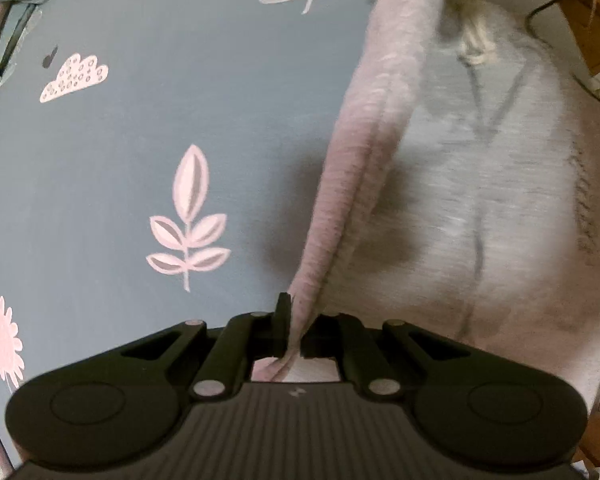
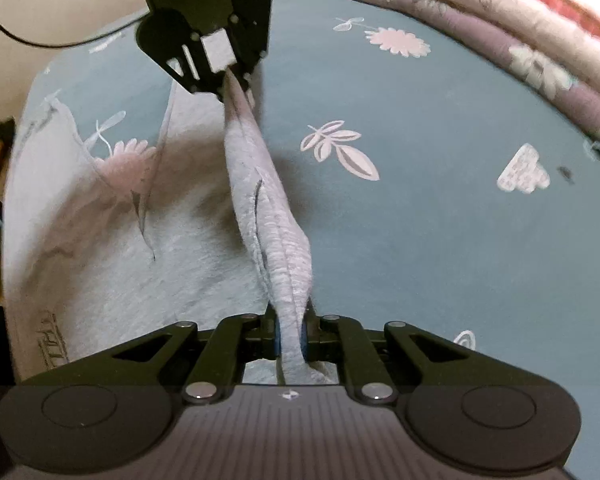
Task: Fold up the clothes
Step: 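Lift the held sweatpants with both grippers and fold them over, then lower the folded end onto the sweatpants and open both grippers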
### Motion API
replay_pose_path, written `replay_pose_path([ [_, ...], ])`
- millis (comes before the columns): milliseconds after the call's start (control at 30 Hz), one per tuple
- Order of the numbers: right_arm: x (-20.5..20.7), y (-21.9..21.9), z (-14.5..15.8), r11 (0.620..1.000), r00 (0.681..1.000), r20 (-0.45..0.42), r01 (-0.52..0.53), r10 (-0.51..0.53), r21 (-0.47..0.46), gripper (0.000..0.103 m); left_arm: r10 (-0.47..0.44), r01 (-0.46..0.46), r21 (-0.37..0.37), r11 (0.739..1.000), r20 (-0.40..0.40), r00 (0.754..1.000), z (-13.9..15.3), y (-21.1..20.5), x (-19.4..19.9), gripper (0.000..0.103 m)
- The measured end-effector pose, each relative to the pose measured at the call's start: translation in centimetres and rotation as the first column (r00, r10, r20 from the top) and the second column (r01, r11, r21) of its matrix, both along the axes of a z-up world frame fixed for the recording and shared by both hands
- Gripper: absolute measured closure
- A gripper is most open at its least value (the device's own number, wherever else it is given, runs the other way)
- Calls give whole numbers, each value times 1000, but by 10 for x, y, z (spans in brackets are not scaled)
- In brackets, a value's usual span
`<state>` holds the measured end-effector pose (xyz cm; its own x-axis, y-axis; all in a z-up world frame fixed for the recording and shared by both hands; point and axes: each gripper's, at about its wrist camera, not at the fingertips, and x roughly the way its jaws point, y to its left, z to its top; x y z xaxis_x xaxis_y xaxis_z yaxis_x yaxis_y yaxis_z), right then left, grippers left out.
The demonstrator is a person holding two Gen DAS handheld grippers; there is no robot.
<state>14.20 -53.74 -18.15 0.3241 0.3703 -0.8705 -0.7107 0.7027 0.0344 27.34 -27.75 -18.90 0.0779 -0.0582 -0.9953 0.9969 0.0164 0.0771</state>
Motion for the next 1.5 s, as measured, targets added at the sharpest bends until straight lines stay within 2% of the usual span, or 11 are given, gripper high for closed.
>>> replay_pose_path([
  [233, -41, 26, 24, 995, 998, 56, 42, -37, -86, 93, 5, -6, -93, 996, -11, 1000, 28, 23, -45, 102],
  [500, -106, 63, 30, 975, 994, 109, 6, 19, -222, 94, -88, 78, -159, 984, -59, 994, 33, 47, -117, 102],
  [667, -141, 82, 22, 950, 988, 141, -17, 64, -312, 94, -157, 140, -157, 978, -103, 982, 24, 48, -151, 102],
  [967, -187, 99, 10, 910, 983, 83, -117, 163, -399, 95, -285, 254, -173, 952, -186, 940, 24, 42, -207, 102],
  [1200, -209, 101, -15, 854, 973, 45, -176, 226, -489, 95, -378, 340, -188, 921, -232, 896, 16, 33, -250, 102],
  [1500, -225, 102, -82, 738, 950, 12, -234, 311, -633, 95, -451, 426, -150, 892, -232, 862, -31, -6, -285, 102],
])
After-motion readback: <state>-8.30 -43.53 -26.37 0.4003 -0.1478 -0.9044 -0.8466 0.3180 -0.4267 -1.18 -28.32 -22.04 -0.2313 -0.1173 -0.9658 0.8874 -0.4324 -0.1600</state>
